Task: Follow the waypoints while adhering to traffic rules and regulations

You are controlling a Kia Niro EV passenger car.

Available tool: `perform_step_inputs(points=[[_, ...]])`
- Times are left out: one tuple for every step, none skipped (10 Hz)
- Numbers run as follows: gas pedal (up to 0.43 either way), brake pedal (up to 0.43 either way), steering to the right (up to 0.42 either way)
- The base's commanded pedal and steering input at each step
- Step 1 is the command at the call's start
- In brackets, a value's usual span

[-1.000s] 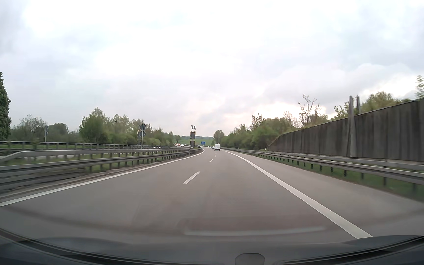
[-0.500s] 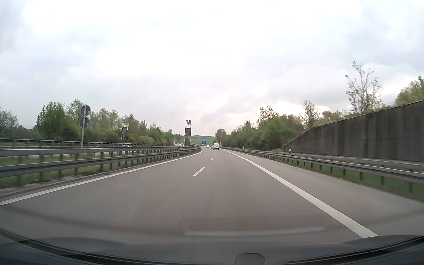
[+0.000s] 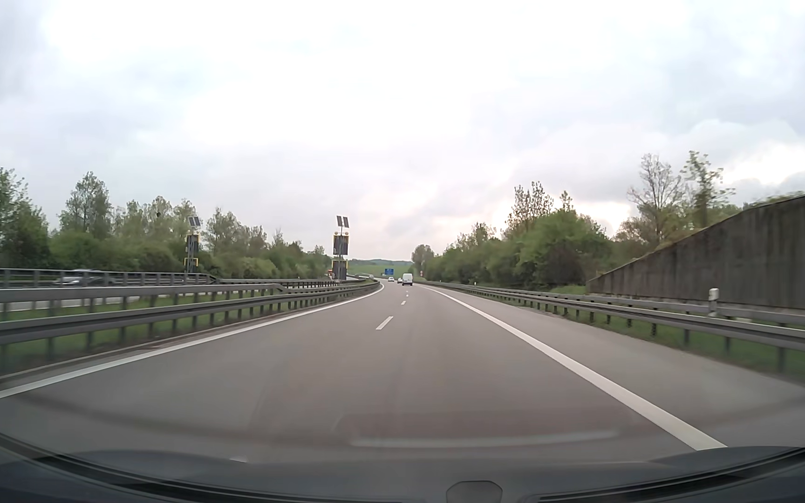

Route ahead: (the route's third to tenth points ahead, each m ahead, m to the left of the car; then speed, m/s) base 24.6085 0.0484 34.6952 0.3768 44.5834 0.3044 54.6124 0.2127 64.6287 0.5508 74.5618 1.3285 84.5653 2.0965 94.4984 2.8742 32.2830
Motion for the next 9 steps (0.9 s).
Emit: perform_step_inputs(points=[[0.429,0.000,-0.004],[0.409,0.000,-0.004],[0.398,0.000,-0.004],[0.398,0.000,-0.004],[0.390,0.000,-0.004],[0.378,0.000,-0.004],[0.350,0.000,-0.004],[0.339,0.000,-0.005],[0.339,0.000,-0.005]])
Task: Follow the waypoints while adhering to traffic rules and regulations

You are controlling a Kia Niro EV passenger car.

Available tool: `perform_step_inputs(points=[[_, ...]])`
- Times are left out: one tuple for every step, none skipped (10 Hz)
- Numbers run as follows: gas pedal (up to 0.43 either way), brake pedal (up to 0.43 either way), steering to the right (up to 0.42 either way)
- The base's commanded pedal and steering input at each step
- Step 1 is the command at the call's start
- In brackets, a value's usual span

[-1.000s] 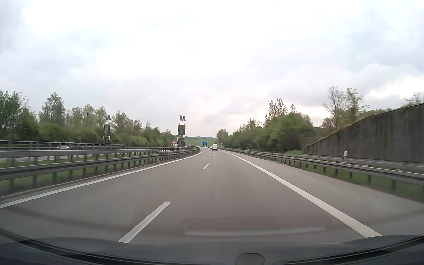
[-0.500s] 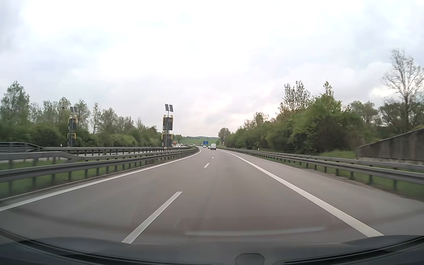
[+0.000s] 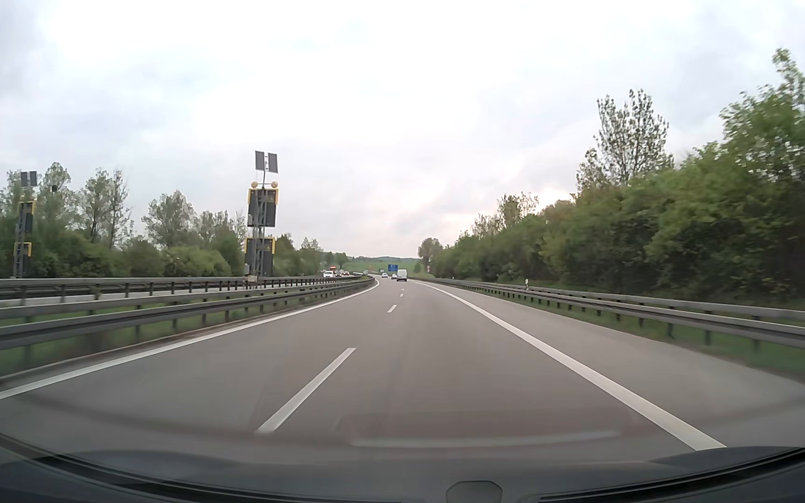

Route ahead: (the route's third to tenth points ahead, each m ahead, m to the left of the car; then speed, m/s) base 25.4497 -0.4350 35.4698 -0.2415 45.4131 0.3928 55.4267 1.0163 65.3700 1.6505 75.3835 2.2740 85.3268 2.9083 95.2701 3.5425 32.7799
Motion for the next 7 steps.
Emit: perform_step_inputs(points=[[0.339,0.000,-0.006],[0.339,0.000,-0.005],[0.339,0.000,-0.005],[0.331,0.000,-0.005],[0.331,0.000,-0.005],[0.331,0.000,-0.005],[0.331,0.000,-0.005]])
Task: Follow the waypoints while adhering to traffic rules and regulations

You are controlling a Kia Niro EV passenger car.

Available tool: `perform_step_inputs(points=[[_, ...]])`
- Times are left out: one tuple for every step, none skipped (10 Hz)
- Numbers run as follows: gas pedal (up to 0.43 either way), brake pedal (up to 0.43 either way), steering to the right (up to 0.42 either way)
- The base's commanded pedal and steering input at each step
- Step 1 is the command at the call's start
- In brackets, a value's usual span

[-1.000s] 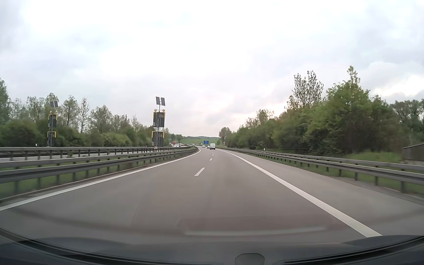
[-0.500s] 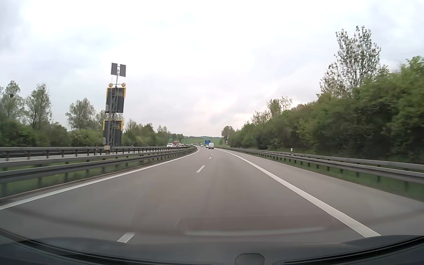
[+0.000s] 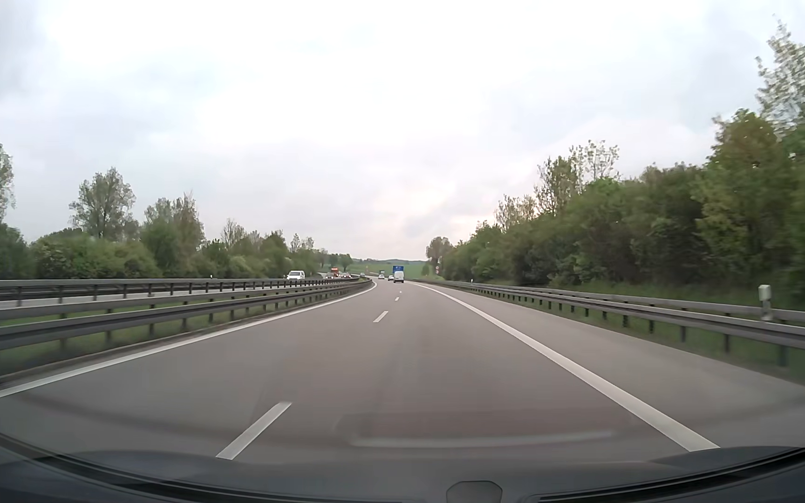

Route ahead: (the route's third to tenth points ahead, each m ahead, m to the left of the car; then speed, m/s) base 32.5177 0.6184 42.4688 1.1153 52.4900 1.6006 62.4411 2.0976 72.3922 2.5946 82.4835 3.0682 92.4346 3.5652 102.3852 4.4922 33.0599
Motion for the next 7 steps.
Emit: perform_step_inputs(points=[[0.331,0.000,-0.006],[0.331,0.000,-0.005],[0.331,0.000,-0.005],[0.319,0.000,-0.006],[0.319,0.000,-0.005],[0.319,0.000,-0.005],[0.319,0.000,-0.006]])
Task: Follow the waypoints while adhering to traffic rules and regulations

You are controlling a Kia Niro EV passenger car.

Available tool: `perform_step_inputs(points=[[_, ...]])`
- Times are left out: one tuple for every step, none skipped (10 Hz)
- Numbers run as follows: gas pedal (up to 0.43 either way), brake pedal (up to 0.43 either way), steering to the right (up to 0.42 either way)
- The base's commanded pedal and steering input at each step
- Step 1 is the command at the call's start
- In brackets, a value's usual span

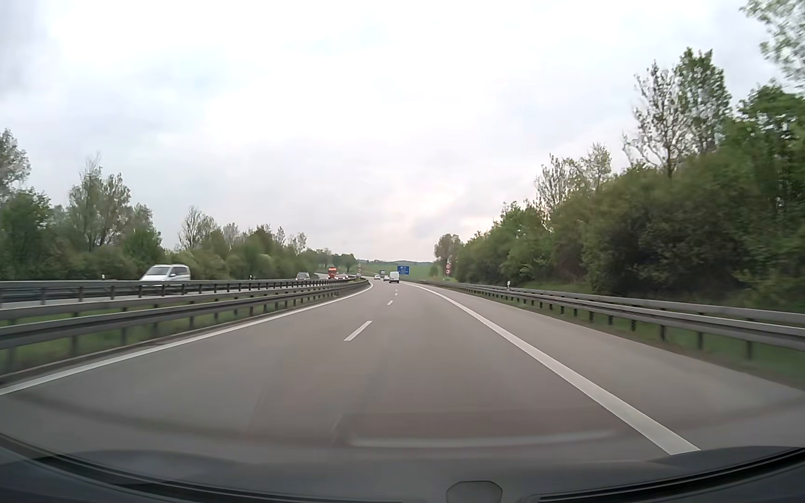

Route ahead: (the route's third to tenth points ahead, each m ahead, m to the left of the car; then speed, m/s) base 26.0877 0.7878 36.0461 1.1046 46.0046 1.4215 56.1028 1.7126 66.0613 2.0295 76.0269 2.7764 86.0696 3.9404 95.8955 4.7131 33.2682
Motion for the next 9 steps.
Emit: perform_step_inputs(points=[[0.319,0.000,-0.005],[0.319,0.000,-0.006],[0.319,0.000,-0.006],[0.319,0.000,-0.006],[0.299,0.000,-0.006],[0.299,0.000,-0.006],[0.287,0.000,-0.006],[0.287,0.000,-0.006],[0.287,0.000,-0.006]])
